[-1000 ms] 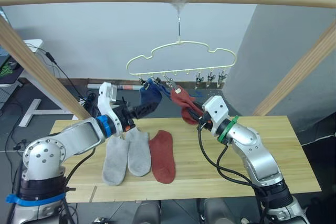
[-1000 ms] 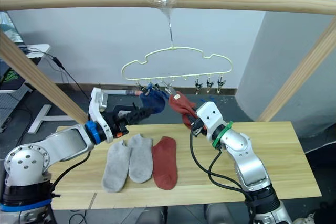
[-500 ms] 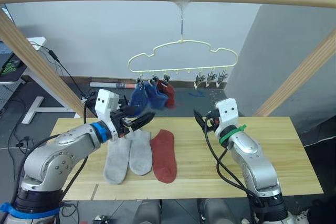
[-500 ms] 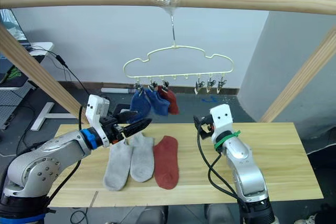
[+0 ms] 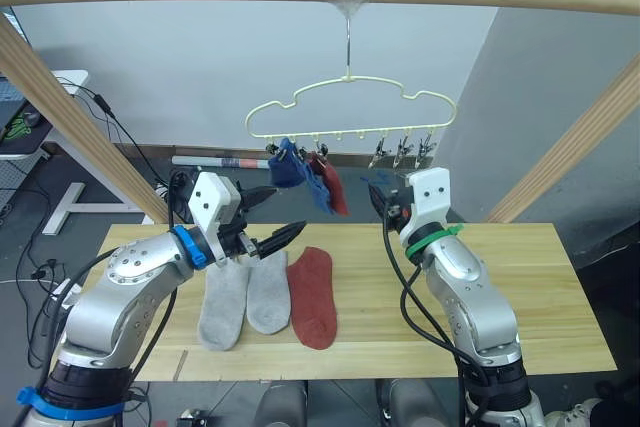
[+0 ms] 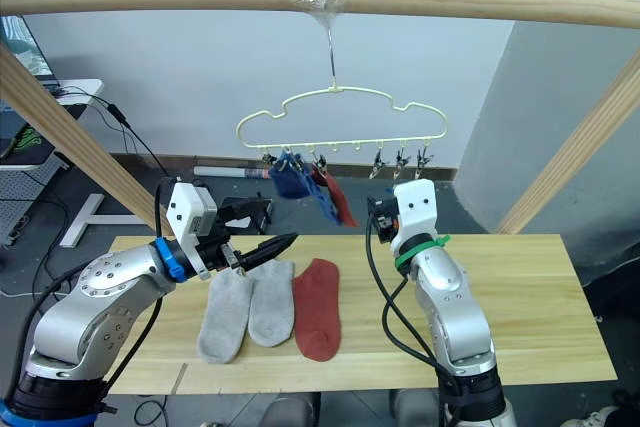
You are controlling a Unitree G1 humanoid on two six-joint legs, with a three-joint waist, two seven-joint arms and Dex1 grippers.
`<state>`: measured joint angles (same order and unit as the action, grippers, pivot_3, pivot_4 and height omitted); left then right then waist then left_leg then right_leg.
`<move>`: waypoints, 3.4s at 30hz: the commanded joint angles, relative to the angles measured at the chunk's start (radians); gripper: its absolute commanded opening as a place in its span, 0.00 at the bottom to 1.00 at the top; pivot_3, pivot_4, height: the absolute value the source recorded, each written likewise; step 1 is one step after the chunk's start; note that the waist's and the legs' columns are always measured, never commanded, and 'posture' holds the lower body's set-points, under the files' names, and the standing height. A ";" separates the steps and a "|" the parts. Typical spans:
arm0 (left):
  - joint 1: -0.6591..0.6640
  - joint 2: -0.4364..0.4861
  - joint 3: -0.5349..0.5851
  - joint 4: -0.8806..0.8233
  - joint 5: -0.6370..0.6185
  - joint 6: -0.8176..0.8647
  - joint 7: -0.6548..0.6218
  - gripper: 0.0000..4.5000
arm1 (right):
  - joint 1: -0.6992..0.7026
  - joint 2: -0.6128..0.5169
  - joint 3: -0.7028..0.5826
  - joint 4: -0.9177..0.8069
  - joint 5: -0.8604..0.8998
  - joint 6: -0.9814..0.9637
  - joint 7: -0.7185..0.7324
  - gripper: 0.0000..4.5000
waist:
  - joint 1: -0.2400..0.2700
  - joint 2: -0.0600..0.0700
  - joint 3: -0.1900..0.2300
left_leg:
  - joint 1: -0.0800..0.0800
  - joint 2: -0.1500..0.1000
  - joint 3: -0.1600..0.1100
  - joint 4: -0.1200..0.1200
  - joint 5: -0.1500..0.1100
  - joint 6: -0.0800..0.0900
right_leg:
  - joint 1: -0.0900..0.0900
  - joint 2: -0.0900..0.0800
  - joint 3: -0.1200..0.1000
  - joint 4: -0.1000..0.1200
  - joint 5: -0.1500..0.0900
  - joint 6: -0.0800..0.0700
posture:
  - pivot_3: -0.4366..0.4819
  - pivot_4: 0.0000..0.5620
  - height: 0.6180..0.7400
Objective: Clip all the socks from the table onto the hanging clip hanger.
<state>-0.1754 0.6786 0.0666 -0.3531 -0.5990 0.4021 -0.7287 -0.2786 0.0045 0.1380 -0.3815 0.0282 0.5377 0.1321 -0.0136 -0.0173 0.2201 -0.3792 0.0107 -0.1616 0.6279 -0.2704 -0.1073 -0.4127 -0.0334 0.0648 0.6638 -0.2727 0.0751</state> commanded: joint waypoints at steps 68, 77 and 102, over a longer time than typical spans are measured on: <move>-0.172 -0.108 0.022 -0.140 -0.041 0.073 0.034 1.00 | -0.311 0.064 -0.017 0.257 0.030 -0.057 -0.023 0.36 | -0.016 0.001 0.001 | 0.000 0.000 -0.001 0.000 0.000 0.001 | 0.000 0.000 -0.001 0.002 0.001 -0.001 | 0.60 0.39 1.00; -0.148 -0.113 0.018 -0.167 -0.046 0.085 0.050 1.00 | -0.299 0.048 -0.017 0.259 0.028 -0.057 -0.018 0.00 | -0.016 0.001 0.001 | 0.000 0.000 -0.001 0.000 0.000 0.001 | 0.000 0.000 -0.001 0.002 0.001 -0.001 | 0.60 0.39 1.00; -0.006 -0.340 -0.331 0.509 0.589 -0.080 0.356 1.00 | -0.259 -0.030 -0.041 0.172 0.084 0.076 0.055 0.00 | -0.022 0.006 0.002 | 0.003 0.000 -0.001 0.000 0.001 0.002 | 0.002 0.000 -0.001 0.003 0.001 -0.001 | 0.53 0.39 1.00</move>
<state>-0.1780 0.3379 -0.2697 0.1544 -0.0337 0.3444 -0.3804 -0.5461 -0.0271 0.0984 -0.1853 0.1028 0.6009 0.1907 -0.0354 -0.0113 0.2224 -0.3759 0.0102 -0.1623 0.6277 -0.2694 -0.1048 -0.4109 -0.0333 0.0641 0.6667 -0.2717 0.0741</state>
